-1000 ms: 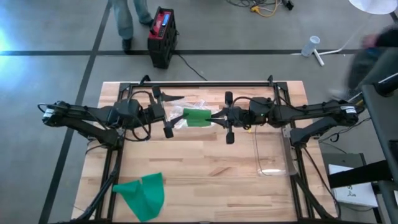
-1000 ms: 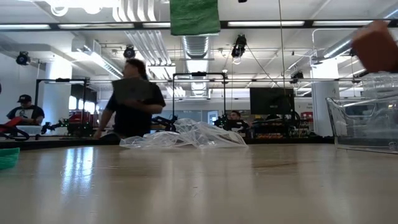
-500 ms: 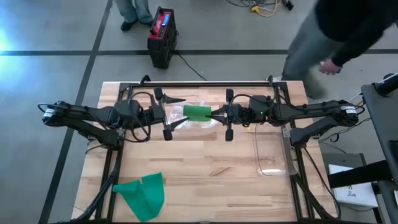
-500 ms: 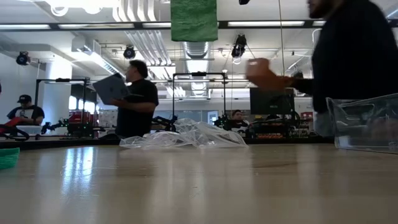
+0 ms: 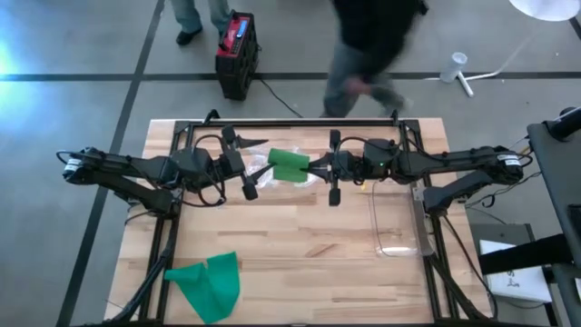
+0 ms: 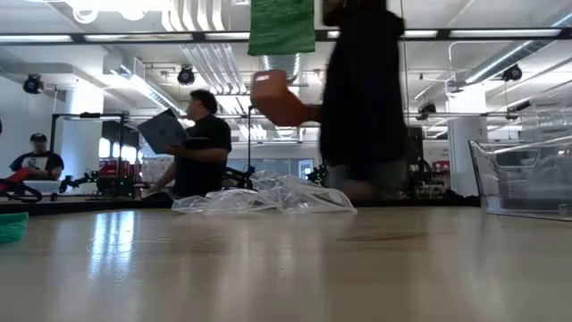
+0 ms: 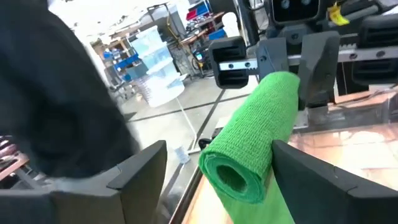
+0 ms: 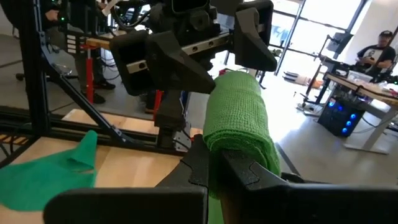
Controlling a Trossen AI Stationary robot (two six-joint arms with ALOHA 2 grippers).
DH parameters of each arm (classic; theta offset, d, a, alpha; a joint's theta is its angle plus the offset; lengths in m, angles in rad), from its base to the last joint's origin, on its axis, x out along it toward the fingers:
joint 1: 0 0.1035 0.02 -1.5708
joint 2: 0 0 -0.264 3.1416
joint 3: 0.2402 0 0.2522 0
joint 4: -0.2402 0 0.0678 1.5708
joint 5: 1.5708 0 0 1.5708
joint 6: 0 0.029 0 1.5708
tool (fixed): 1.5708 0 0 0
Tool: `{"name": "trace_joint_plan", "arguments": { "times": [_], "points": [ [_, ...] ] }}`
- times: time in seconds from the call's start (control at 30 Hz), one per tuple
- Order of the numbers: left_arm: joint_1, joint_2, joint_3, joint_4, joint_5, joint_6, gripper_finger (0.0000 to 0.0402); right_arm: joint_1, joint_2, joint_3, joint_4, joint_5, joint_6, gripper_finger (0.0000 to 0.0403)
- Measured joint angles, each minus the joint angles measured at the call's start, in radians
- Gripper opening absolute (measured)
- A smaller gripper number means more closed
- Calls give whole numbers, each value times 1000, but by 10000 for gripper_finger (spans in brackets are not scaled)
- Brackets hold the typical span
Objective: Roll bandage
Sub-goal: Roll the green bandage
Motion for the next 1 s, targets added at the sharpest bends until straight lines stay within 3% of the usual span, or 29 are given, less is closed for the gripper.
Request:
{"name": "trace_joint_plan", "arguments": {
  "times": [0.33,0.5,0.7,1.0],
  "points": [
    [0,-31,0,-31,-25,-3,280,5,-1,0,-11,-1,-12,3],
    [1,-28,0,-22,96,-53,287,1,-2,0,-14,-2,-15,3],
    [0,16,-2,13,105,-45,290,-1,-2,0,-21,32,-19,3],
    [2,36,-2,51,-37,7,276,-4,-2,0,-25,4,-19,3]
  ]
}}
